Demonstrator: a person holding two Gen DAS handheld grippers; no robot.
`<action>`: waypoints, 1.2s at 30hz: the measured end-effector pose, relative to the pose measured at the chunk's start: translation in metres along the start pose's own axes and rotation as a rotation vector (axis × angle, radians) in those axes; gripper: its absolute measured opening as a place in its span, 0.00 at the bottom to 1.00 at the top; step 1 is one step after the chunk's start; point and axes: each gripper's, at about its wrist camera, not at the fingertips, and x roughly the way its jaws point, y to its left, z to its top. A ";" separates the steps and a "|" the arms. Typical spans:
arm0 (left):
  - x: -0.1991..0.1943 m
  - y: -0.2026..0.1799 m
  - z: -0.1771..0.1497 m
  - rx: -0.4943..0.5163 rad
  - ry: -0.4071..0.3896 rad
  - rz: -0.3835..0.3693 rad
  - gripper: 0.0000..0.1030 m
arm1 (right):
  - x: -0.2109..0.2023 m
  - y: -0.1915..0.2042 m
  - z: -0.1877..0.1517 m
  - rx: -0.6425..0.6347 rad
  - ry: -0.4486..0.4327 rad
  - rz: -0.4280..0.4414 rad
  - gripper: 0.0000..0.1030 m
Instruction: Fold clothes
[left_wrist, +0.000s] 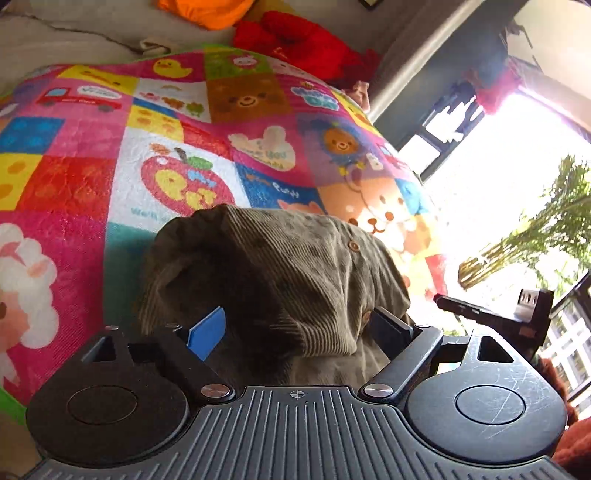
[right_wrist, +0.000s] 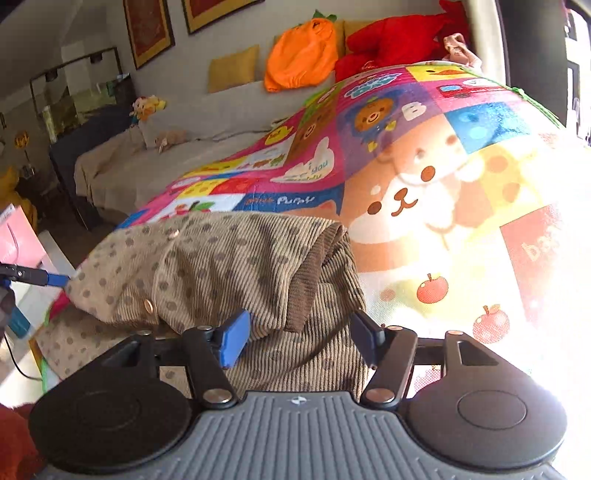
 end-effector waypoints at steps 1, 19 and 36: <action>0.005 0.003 0.005 -0.041 -0.011 -0.019 0.93 | -0.003 -0.005 0.001 0.055 -0.025 0.027 0.67; 0.026 -0.044 0.019 0.078 -0.030 0.046 0.16 | 0.048 0.043 0.025 0.092 -0.084 0.082 0.12; -0.007 -0.043 -0.034 0.254 0.048 0.164 0.54 | 0.018 0.040 -0.039 0.001 0.037 -0.052 0.48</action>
